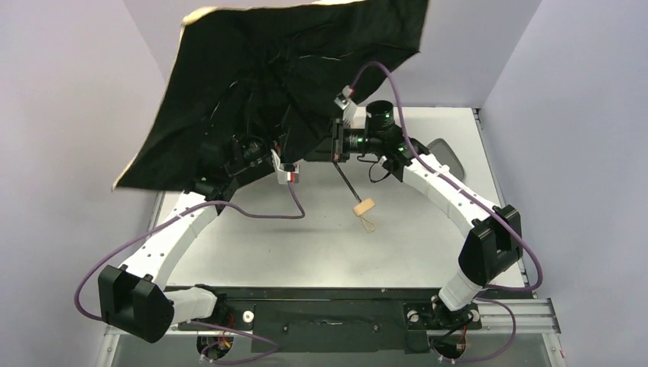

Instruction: Open the umbrella

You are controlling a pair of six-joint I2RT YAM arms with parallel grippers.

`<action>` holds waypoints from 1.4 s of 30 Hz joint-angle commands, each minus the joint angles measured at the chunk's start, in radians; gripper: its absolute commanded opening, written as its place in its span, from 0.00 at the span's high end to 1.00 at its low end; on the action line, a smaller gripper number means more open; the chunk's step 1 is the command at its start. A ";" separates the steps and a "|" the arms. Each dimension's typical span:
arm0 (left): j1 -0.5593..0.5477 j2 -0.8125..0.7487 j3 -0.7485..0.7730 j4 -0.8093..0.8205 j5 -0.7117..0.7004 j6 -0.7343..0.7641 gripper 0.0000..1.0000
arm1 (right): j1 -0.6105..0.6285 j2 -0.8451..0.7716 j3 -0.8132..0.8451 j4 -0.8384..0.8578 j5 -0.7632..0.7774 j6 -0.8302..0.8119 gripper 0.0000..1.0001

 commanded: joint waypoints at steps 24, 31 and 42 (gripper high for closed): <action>-0.047 0.075 0.259 0.092 0.219 -2.187 0.25 | -0.028 -0.192 -0.028 0.628 0.710 0.275 1.00; -0.123 0.147 0.303 0.080 0.203 -2.239 0.25 | 0.008 -0.209 -0.070 0.652 0.752 0.252 1.00; -0.222 0.285 0.479 -0.380 0.145 -1.959 0.31 | 0.027 -0.221 -0.097 0.690 0.750 0.183 1.00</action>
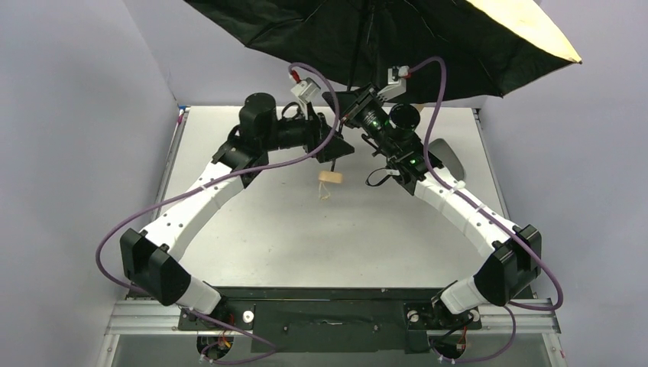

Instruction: Open the umbrella

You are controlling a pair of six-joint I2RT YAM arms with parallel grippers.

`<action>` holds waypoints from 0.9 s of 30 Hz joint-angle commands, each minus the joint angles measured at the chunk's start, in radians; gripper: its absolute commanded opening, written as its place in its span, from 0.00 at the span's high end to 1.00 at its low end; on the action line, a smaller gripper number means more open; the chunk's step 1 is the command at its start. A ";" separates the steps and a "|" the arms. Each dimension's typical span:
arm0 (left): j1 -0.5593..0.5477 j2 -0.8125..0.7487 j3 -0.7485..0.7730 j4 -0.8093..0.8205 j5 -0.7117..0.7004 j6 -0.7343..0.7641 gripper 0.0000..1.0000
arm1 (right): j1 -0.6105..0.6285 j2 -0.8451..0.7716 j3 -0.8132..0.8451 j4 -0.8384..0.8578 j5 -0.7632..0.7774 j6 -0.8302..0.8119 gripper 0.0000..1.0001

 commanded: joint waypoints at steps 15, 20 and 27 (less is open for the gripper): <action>-0.040 0.009 0.060 -0.364 0.081 0.346 1.00 | -0.122 -0.071 0.034 0.164 -0.021 -0.031 0.68; -0.042 -0.011 0.015 -0.319 0.149 0.280 1.00 | -0.185 -0.031 0.084 0.190 0.051 -0.064 0.63; -0.036 -0.036 -0.097 -0.096 0.166 0.008 1.00 | -0.229 -0.025 0.103 0.221 0.199 -0.182 0.72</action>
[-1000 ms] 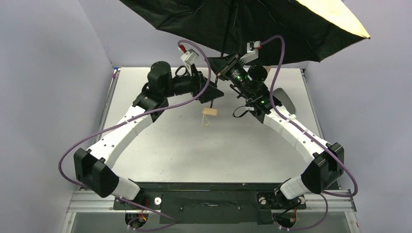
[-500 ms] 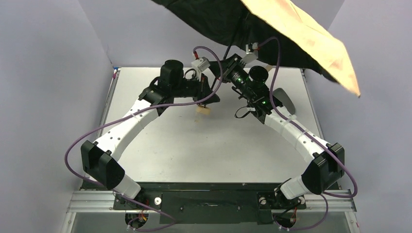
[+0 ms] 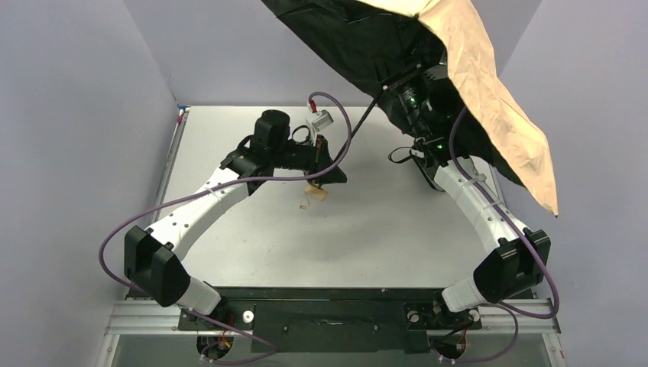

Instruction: Open the umbrella

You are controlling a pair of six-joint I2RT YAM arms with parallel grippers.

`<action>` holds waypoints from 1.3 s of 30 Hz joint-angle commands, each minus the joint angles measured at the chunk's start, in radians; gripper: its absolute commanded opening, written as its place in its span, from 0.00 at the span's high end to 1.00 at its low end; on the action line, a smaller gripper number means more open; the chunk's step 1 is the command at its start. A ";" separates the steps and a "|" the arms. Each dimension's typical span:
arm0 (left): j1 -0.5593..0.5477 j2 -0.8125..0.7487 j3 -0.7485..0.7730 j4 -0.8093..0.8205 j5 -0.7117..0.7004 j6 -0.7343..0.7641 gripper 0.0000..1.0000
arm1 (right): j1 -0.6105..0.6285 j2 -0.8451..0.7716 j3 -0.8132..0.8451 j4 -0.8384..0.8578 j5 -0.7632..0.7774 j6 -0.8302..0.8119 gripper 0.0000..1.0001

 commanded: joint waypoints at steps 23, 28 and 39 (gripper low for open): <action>0.010 -0.090 -0.144 0.406 0.038 -0.282 1.00 | -0.006 -0.059 -0.115 0.208 -0.010 -0.057 0.91; -0.003 -0.116 -0.180 0.315 0.042 -0.216 1.00 | -0.049 -0.028 -0.053 0.211 -0.001 -0.033 0.93; -0.007 -0.136 -0.217 0.203 0.067 -0.139 1.00 | -0.090 0.014 0.044 0.227 0.040 -0.025 0.92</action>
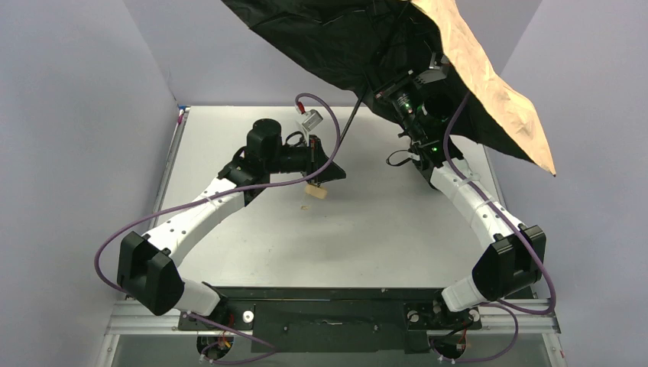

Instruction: Open the umbrella

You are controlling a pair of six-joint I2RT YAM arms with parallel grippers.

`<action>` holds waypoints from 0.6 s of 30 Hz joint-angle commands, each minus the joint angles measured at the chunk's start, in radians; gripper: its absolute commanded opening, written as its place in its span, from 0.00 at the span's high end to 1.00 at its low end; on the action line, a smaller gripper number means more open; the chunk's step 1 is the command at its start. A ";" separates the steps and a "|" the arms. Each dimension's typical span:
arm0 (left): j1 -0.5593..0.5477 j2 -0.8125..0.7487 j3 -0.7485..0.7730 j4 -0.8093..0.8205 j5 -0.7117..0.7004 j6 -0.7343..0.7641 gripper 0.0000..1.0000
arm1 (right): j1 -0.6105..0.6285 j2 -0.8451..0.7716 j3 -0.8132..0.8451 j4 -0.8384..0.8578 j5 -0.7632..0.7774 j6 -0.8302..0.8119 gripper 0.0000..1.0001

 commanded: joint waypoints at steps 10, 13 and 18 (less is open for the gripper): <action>-0.013 -0.080 -0.059 -0.102 0.128 0.083 1.00 | -0.119 0.011 0.145 0.149 0.126 -0.041 0.86; -0.013 -0.076 -0.065 -0.108 0.130 0.089 1.00 | -0.134 0.014 0.153 0.147 0.132 -0.035 0.80; -0.013 -0.073 -0.073 -0.107 0.133 0.089 1.00 | -0.151 0.017 0.171 0.143 0.145 -0.023 0.94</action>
